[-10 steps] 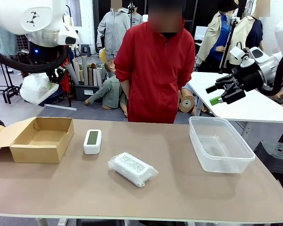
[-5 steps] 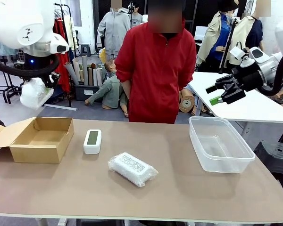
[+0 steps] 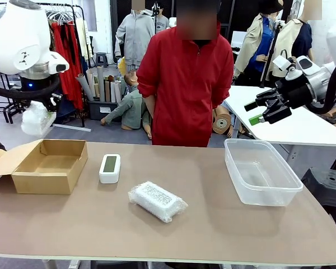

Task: Separate and place wrapped and unwrapped clocks.
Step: If the picked Digital clock is wrapped, place it in the Package Box ; if not, place it in the Organizing box.

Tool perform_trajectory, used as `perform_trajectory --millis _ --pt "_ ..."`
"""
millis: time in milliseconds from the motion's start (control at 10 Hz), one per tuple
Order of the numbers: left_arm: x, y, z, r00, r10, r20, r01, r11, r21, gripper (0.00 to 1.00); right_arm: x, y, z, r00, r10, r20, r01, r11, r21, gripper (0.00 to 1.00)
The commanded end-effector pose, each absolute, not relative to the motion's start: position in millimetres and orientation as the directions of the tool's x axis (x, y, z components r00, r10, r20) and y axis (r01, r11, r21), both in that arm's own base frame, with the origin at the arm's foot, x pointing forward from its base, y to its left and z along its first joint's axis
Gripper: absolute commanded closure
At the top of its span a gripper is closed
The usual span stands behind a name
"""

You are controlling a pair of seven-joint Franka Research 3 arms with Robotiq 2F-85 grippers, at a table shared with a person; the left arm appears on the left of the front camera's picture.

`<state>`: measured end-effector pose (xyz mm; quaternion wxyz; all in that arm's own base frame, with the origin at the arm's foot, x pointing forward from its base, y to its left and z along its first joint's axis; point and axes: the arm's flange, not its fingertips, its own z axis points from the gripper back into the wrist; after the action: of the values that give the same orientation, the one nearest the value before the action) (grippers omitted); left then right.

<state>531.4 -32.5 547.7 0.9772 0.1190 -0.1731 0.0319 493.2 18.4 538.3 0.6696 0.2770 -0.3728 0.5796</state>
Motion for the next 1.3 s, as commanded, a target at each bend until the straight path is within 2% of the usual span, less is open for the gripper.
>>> perform_trajectory --millis 0,200,500,700,1000,1100,1200 --pt "538 -24 536 0.933 0.065 0.354 -0.14 0.972 0.19 1.0 492 19 539 0.048 0.57 0.82 -0.983 0.172 -0.063 0.0" --pt "546 -11 523 0.932 0.109 0.346 -0.174 0.971 0.164 1.0 492 19 539 0.048 0.57 0.82 -0.983 0.172 -0.063 0.0" --pt "552 -3 503 0.951 0.108 0.29 -0.152 0.979 0.135 1.0 492 19 539 0.048 0.57 0.82 -0.983 0.172 -0.063 0.0" --pt "554 -3 485 0.967 0.038 0.253 -0.083 0.982 0.168 1.0 492 19 539 0.048 0.57 0.82 -0.983 0.172 -0.063 0.0" --pt "555 -6 471 0.977 0.014 0.215 -0.061 0.975 0.213 1.0 492 19 539 0.048 0.57 0.82 -0.983 0.172 -0.063 0.0" --pt "557 -7 472 0.976 0.045 0.213 -0.088 0.976 0.197 1.0 492 19 539 0.048 0.57 0.82 -0.983 0.172 -0.063 0.0" --pt "554 -21 485 0.972 0.141 0.186 -0.175 0.967 0.184 1.0 492 19 539 0.048 0.57 0.82 -0.983 0.172 -0.063 0.0"
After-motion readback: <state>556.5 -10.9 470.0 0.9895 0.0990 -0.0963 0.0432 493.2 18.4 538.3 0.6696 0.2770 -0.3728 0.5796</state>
